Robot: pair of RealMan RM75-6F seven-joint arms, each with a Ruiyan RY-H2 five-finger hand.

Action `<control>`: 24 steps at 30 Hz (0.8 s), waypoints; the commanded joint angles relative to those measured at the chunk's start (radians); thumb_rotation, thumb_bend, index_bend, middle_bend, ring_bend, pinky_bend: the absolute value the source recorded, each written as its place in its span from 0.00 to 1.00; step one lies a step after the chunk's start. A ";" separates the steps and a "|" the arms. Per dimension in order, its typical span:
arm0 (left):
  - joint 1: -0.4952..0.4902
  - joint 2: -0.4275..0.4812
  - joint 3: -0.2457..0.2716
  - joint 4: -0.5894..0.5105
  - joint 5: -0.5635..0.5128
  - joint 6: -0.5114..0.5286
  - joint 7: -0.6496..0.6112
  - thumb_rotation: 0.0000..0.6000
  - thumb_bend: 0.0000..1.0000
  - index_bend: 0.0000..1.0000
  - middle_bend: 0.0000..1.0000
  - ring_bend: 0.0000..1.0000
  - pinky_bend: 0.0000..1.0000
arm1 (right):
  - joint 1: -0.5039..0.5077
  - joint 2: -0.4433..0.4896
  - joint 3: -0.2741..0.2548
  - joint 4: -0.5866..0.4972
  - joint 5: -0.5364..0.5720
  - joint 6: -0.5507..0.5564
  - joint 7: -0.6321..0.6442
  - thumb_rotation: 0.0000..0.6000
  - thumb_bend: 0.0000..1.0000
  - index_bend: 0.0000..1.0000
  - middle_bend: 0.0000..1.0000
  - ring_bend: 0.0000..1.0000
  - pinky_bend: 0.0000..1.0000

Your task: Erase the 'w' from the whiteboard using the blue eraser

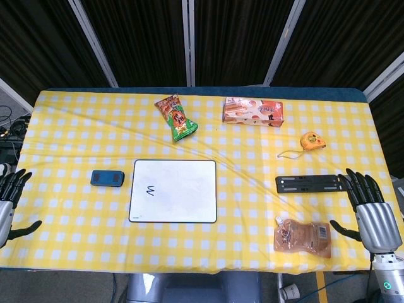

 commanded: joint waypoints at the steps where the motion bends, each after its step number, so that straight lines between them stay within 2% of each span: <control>1: -0.001 -0.001 0.002 0.002 0.001 -0.004 0.000 1.00 0.00 0.00 0.00 0.00 0.00 | 0.000 0.000 0.000 -0.001 0.000 0.000 -0.001 1.00 0.00 0.00 0.00 0.00 0.00; 6: -0.029 -0.024 -0.006 0.030 -0.027 -0.055 0.017 1.00 0.00 0.00 0.00 0.00 0.00 | 0.000 0.001 0.000 -0.006 0.002 -0.001 -0.002 1.00 0.00 0.00 0.00 0.00 0.00; 10: -0.114 -0.080 -0.045 0.096 -0.085 -0.183 -0.008 1.00 0.00 0.00 0.00 0.00 0.00 | 0.001 0.007 0.007 -0.011 0.018 -0.006 0.001 1.00 0.00 0.00 0.00 0.00 0.00; 14: -0.226 -0.171 -0.083 0.221 -0.102 -0.327 -0.058 1.00 0.00 0.00 0.00 0.00 0.00 | 0.003 0.008 0.013 -0.005 0.039 -0.017 -0.004 1.00 0.00 0.00 0.00 0.00 0.00; 19: -0.368 -0.318 -0.122 0.397 -0.180 -0.506 0.004 1.00 0.06 0.00 0.00 0.00 0.00 | 0.011 0.000 0.021 -0.001 0.056 -0.028 -0.026 1.00 0.00 0.00 0.00 0.00 0.00; 21: -0.402 -0.360 -0.127 0.444 -0.192 -0.545 0.009 1.00 0.08 0.00 0.00 0.01 0.03 | 0.012 -0.004 0.023 0.002 0.062 -0.031 -0.035 1.00 0.00 0.00 0.00 0.00 0.00; 24: -0.445 -0.413 -0.130 0.510 -0.196 -0.585 0.011 1.00 0.15 0.04 0.02 0.09 0.14 | 0.015 -0.011 0.024 0.010 0.075 -0.042 -0.046 1.00 0.00 0.00 0.00 0.00 0.00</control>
